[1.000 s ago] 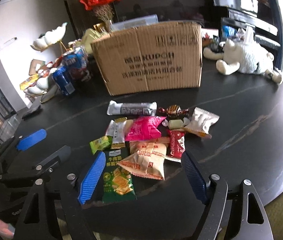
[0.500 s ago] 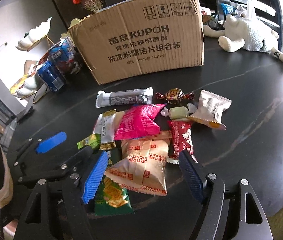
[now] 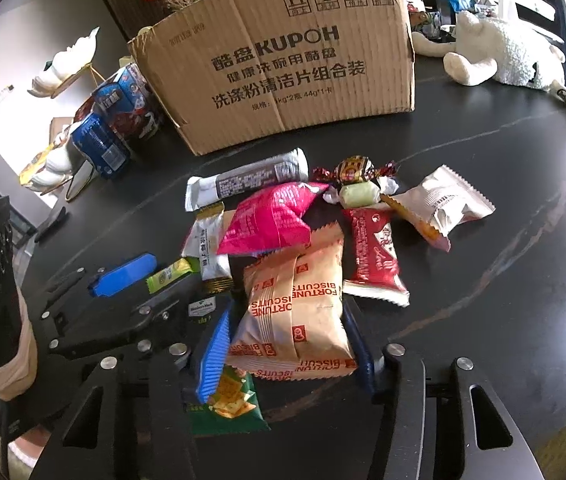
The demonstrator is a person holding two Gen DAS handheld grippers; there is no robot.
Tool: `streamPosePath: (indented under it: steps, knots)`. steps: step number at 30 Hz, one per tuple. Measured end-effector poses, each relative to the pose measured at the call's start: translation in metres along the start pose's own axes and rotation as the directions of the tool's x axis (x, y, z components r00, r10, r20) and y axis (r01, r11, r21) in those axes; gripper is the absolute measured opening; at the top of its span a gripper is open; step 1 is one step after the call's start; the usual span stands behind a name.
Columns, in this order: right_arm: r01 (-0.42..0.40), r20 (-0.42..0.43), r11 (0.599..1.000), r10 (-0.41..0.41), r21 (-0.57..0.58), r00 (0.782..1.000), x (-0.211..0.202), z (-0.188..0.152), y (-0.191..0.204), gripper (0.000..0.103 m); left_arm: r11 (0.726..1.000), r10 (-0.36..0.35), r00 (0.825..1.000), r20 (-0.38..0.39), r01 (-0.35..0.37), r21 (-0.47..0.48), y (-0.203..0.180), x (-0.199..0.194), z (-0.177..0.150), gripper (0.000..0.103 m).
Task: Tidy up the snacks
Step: 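Grasp the green cracker pack with the left gripper while the right gripper grasps the Fortune biscuit bag, then carry both packs into the cardboard box and open both grippers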
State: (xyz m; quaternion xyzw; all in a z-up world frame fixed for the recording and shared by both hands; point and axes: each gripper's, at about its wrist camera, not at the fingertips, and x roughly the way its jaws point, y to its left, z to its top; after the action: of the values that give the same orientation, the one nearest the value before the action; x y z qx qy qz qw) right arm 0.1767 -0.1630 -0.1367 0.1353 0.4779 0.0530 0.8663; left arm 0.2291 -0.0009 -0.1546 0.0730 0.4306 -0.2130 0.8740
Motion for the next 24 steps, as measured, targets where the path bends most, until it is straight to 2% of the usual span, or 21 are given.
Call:
streamPosePath:
  steps: [1, 3, 10, 16, 24]
  knots:
    - [0.000, 0.001, 1.000, 0.000, 0.000, 1.000, 0.000, 0.000, 0.000, 0.051, 1.000, 0.003, 1.000, -0.001, -0.003, 0.003, 0.000, 0.000, 0.000, 0.042]
    - [0.002, 0.001, 1.000, -0.002, 0.000, 1.000, 0.000, -0.001, 0.000, 0.050, 1.000, 0.007, 1.000, -0.005, -0.007, 0.002, 0.000, -0.001, 0.000, 0.026]
    - [-0.005, 0.012, 1.000, 0.005, -0.003, 1.000, -0.007, -0.003, -0.002, 0.048, 0.999, 0.001, 1.000, -0.010, -0.001, -0.032, -0.005, -0.009, -0.001, 0.025]
    - [-0.029, 0.037, 1.000, 0.029, -0.006, 0.999, -0.023, -0.004, -0.004, 0.048, 0.998, 0.016, 1.000, 0.026, -0.014, -0.068, -0.014, -0.039, 0.006, 0.025]
    - [-0.036, 0.125, 0.998, 0.043, -0.056, 0.991, -0.064, -0.001, -0.001, 0.047, 0.995, 0.036, 0.996, 0.080, -0.028, -0.100, -0.032, -0.079, 0.016, 0.025]
